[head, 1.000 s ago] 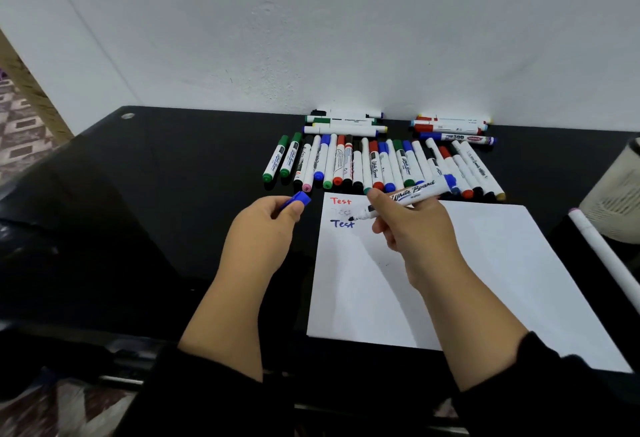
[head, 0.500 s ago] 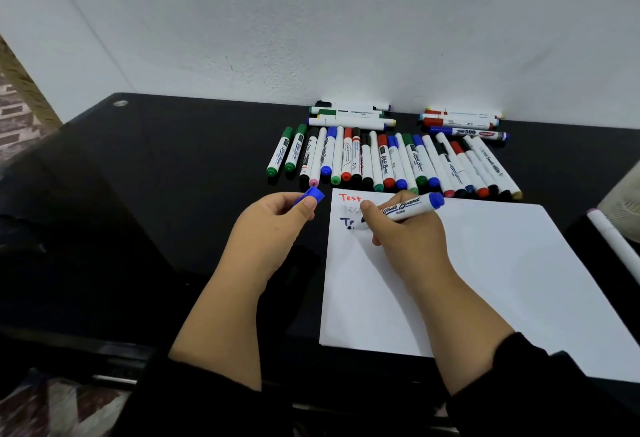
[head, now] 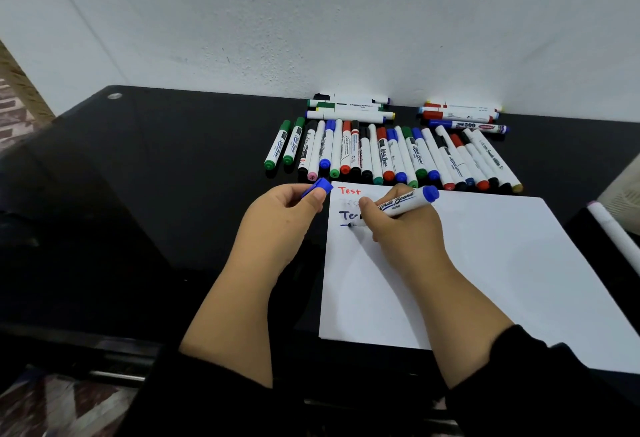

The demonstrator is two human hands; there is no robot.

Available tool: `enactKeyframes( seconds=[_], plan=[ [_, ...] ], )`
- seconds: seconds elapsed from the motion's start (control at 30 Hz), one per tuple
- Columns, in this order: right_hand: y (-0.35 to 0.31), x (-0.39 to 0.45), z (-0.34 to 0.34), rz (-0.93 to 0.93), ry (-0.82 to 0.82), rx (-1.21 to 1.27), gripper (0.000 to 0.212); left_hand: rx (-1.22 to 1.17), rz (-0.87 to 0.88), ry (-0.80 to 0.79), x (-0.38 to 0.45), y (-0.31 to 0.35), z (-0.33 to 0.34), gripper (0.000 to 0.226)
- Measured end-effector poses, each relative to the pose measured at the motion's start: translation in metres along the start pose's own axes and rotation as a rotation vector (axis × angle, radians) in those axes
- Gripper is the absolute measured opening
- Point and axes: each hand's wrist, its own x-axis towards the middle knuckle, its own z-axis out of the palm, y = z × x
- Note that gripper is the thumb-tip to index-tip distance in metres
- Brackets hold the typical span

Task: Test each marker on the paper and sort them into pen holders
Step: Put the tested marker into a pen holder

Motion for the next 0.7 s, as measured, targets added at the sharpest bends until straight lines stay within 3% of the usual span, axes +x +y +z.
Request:
enactKeyframes(
  seconds=[0.3, 0.7],
  plan=[
    [0.0013, 0.0, -0.0011, 0.036, -0.021, 0.051, 0.025, 0.024, 0.005, 0.005, -0.0005, -0.0005, -0.0016, 0.018],
    [0.0016, 0.0, -0.0011, 0.003, -0.005, -0.001, 0.026, 0.034, 0.005, -0.008, -0.0012, -0.0009, -0.001, 0.006]
  ],
)
